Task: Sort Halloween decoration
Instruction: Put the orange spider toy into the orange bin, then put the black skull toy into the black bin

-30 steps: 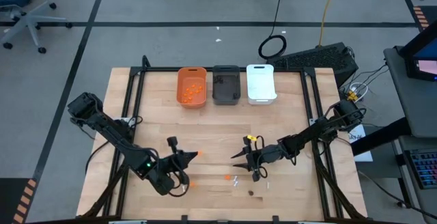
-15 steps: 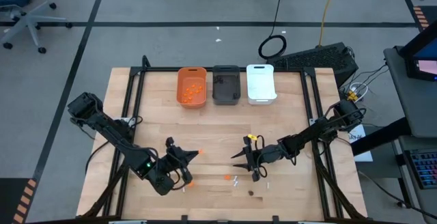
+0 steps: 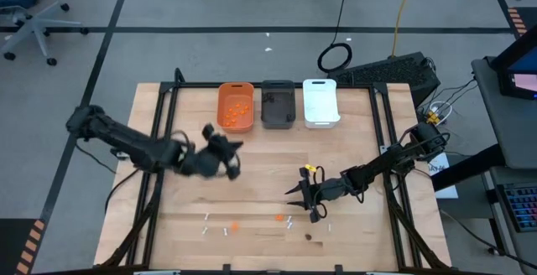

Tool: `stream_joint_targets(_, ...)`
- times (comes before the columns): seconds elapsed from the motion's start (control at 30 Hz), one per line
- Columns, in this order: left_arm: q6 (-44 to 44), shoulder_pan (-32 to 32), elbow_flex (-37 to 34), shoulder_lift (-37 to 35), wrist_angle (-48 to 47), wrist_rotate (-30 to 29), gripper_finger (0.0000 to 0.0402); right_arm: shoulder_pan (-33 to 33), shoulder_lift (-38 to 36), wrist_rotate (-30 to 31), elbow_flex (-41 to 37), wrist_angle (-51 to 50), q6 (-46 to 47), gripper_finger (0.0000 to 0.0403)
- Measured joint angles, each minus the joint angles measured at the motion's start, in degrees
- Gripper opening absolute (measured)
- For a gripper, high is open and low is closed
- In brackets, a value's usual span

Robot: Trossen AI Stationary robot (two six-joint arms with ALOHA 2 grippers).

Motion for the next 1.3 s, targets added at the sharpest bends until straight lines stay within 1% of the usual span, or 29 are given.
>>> stream_joint_targets(0.1,6.3,7.8,0.0,-2.7,-0.8,5.7,0.0000,0.0,0.0,0.0,0.0,-0.2,0.0,0.0135)
stream_joint_targets(0.27,10.9,21.5,0.0,-3.4,-4.3,15.6,0.0000,0.0,0.0,0.0,0.0,-0.2,-0.1,0.0135)
stream_joint_targets(0.4,11.4,30.5,0.0,-1.3,-6.1,23.2,0.0000,0.0,0.0,0.0,0.0,-0.2,-0.6,0.0135)
stream_joint_targets(0.57,12.7,37.9,0.0,3.1,-7.7,27.8,0.0000,-0.3,0.0,0.1,0.0,-0.2,-1.6,0.0135)
stream_joint_targets(0.73,12.6,41.1,0.0,8.1,-7.1,28.4,0.0000,-0.4,-0.3,0.2,0.0,-1.5,-1.4,0.0135)
stream_joint_targets(0.83,12.4,41.9,0.0,10.4,-6.0,28.1,0.0000,-0.3,-2.7,0.6,0.0,-5.2,1.3,0.0135)
stream_joint_targets(0.93,12.4,42.6,0.0,11.4,-3.6,28.1,0.0000,0.0,-7.4,2.8,0.0,-13.7,6.7,0.0135)
stream_joint_targets(1.03,12.4,42.7,0.0,11.4,-3.0,28.1,0.0007,1.1,-13.5,3.1,0.0,-23.8,12.7,0.0135)
stream_joint_targets(1.13,12.4,42.6,0.0,11.0,-2.3,28.2,0.0034,3.0,-20.4,3.1,0.0,-33.6,18.4,0.0135)
stream_joint_targets(1.3,12.4,42.1,0.0,11.0,-2.0,28.2,0.0096,6.8,-30.4,3.2,0.1,-46.6,27.0,0.0135)
